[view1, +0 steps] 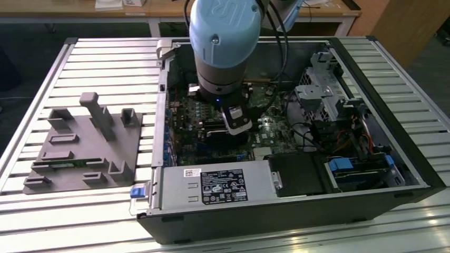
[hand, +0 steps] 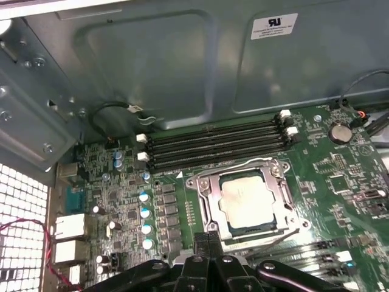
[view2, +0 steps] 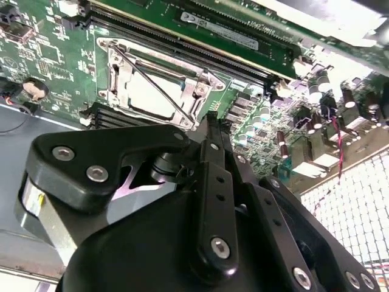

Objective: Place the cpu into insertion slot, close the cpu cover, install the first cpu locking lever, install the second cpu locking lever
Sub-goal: 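Install the second cpu locking lever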

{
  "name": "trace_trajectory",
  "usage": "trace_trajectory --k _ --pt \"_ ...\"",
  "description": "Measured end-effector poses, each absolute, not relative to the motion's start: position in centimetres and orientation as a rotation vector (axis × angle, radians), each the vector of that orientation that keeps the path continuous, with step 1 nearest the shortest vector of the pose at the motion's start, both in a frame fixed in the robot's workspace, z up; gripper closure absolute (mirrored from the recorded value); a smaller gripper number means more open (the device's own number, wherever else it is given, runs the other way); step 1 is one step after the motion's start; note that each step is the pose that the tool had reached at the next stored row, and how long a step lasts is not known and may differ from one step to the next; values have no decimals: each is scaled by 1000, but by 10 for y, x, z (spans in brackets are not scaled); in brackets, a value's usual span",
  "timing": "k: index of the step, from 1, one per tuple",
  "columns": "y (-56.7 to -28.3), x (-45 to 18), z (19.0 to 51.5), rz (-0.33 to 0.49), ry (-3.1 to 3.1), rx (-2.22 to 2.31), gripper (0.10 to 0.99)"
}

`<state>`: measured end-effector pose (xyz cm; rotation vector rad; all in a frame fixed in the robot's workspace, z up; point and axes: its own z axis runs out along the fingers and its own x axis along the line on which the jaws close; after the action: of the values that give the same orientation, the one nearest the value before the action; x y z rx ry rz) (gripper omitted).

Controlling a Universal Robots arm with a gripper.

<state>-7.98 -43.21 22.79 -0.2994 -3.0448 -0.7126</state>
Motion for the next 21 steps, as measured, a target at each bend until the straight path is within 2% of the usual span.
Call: trace_trajectory --k 14,21 --pt "-432 -69 245 -574 -3083 -314 980" --pt "-432 -56 245 -549 -3089 -321 980"
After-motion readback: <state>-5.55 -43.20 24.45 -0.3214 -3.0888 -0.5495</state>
